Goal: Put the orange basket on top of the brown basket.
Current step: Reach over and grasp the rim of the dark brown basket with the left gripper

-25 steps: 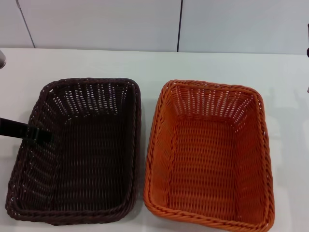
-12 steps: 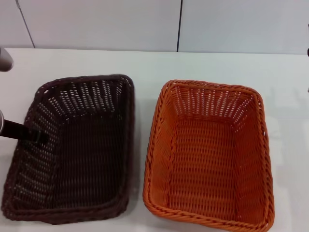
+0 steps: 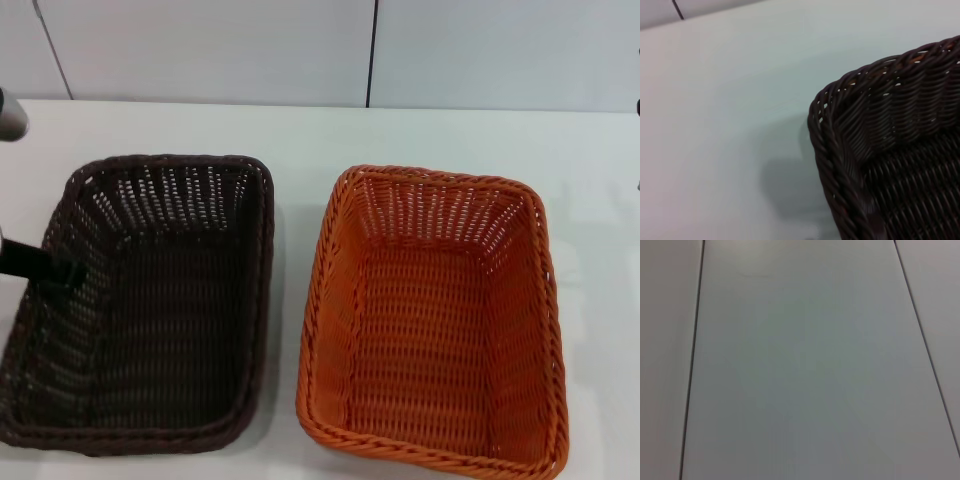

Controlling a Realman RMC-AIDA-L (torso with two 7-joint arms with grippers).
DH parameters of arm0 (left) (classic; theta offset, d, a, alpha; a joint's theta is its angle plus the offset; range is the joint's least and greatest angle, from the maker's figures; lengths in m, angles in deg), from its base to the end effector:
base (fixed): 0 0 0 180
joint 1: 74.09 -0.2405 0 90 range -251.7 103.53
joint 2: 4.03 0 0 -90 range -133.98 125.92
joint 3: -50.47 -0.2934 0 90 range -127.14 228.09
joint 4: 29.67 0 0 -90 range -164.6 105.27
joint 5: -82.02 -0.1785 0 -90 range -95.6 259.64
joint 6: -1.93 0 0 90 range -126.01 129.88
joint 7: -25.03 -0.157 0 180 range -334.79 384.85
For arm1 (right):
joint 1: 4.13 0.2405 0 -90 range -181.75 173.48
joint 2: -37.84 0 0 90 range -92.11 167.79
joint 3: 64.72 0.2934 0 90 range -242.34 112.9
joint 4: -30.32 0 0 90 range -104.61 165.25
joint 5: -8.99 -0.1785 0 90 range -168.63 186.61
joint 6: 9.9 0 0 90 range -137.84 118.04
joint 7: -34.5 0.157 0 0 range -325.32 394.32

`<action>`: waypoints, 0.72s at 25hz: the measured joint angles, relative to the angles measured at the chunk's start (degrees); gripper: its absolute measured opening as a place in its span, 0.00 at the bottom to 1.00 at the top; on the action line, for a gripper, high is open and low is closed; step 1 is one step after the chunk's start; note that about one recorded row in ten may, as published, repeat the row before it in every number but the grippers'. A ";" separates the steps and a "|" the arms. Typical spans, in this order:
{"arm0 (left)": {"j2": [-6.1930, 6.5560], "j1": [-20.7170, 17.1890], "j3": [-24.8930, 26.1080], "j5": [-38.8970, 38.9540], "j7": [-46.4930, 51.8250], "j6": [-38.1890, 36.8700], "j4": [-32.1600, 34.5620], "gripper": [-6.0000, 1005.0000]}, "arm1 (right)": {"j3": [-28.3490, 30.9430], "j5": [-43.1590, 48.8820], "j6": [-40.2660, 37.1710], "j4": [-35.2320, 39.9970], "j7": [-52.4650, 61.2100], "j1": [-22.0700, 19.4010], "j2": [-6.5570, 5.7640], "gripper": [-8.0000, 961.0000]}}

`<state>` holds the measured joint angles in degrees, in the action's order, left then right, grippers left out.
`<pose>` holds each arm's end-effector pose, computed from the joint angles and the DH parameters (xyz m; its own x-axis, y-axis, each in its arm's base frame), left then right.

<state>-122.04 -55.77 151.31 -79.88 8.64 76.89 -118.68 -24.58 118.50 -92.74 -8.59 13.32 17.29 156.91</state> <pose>-0.2977 0.3321 0.0284 0.5628 0.8157 0.1340 0.5995 -0.2911 -0.7455 0.2435 0.3303 0.0115 0.6136 0.4478 -0.6503 -0.7405 0.0403 -0.6709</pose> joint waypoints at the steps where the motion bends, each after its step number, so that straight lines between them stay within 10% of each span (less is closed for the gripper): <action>1: 0.04 0.32 1.74 0.40 -3.26 -0.14 0.10 0.37 | 0.09 0.00 0.01 0.03 0.00 -0.01 0.01 0.63; 18: 1.50 12.13 28.77 9.91 -49.90 7.42 13.37 0.28 | 1.22 -0.80 -0.43 1.22 0.00 -1.02 0.15 0.63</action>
<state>-120.55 -43.64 180.08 -69.96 -41.26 84.32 -105.31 -23.36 117.70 -93.17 -7.37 13.32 16.27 157.06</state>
